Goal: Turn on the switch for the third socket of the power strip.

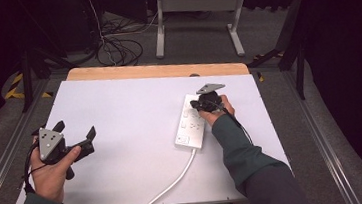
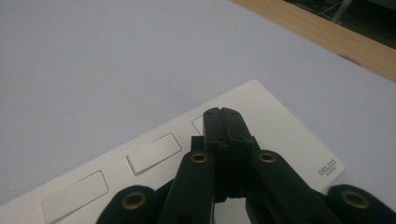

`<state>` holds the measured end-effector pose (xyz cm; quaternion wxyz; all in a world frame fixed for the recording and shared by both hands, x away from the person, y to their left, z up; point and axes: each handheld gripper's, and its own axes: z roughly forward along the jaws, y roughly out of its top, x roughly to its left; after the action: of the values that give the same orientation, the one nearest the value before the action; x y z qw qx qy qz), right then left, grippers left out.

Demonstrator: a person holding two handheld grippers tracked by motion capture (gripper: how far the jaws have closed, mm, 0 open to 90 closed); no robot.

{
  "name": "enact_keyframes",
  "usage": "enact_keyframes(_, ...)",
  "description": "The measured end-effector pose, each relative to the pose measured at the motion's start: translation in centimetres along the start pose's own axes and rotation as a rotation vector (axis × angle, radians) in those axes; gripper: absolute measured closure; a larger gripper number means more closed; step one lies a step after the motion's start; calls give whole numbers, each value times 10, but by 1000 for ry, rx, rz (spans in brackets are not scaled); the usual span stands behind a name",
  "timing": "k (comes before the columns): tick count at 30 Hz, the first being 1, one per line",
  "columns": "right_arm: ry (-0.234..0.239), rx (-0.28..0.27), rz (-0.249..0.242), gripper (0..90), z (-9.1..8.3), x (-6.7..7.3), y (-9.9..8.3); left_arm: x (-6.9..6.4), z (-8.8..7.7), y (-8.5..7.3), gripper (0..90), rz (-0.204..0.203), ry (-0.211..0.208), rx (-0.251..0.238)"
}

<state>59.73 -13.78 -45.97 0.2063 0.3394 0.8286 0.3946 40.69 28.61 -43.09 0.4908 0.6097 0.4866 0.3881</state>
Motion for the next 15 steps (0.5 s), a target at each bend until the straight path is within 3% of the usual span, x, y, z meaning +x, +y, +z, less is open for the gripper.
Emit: enact_keyframes(15,-8,-19,24,900,-21,-5,-7,-4,7,1,44,6,-23,4)
